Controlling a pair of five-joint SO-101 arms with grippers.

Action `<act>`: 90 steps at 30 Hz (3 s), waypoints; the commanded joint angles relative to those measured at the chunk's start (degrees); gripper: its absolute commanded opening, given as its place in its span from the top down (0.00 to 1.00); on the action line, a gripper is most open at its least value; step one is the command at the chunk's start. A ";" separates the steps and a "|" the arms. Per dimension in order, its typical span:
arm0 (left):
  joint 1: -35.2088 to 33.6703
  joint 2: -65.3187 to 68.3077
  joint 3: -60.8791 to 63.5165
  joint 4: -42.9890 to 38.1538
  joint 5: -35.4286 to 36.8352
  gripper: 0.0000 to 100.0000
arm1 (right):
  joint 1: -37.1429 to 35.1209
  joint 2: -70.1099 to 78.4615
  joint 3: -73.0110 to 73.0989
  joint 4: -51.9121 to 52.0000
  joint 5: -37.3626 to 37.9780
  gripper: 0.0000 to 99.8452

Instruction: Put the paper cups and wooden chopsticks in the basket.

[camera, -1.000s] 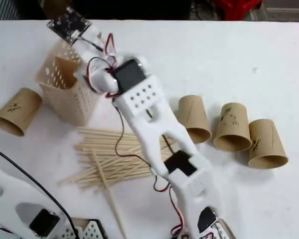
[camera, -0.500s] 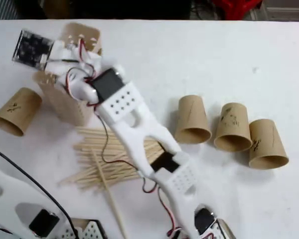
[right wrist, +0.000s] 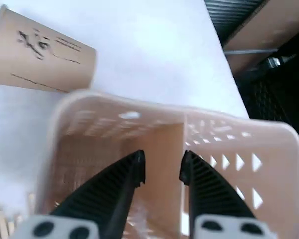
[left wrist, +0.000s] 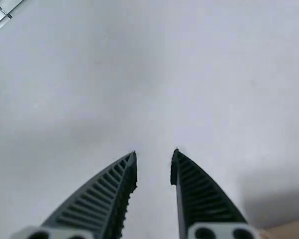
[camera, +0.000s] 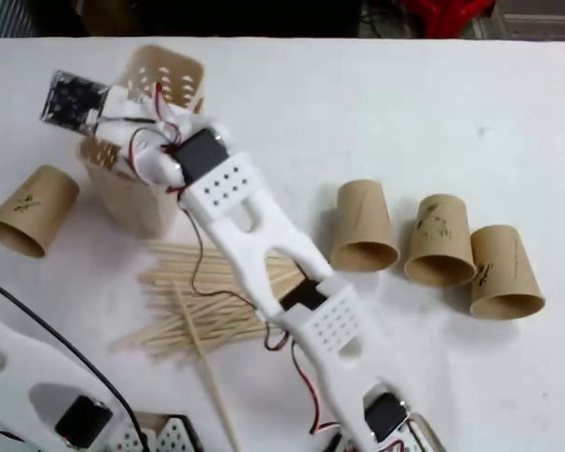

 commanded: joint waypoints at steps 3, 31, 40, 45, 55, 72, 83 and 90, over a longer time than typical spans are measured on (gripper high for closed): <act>0.31 -0.84 -0.70 -0.62 -0.62 0.87 | 1.80 -0.31 -0.53 3.21 -0.79 0.91; -0.40 -0.75 -0.62 -0.53 -0.53 0.87 | 10.77 -8.84 -12.04 28.70 -30.77 0.98; -1.10 -0.75 -0.62 -0.53 -0.53 0.87 | 12.09 -8.75 -7.65 28.53 -36.04 0.98; -0.04 -0.84 -0.79 -0.53 -0.53 0.87 | 9.10 -11.38 -10.55 28.53 -34.81 0.89; 3.21 -4.00 -6.42 7.12 -6.95 0.87 | 8.22 -24.75 0.97 28.97 -29.54 0.92; 3.21 -9.27 -16.18 18.02 -12.57 0.87 | 11.12 -55.43 40.26 28.88 -25.76 0.89; 8.57 -24.75 25.23 15.47 -20.40 0.79 | 18.24 -68.97 63.47 28.62 -18.11 0.89; 13.76 -24.57 43.52 2.46 -15.30 0.74 | 24.92 -81.71 76.75 27.38 -13.63 0.89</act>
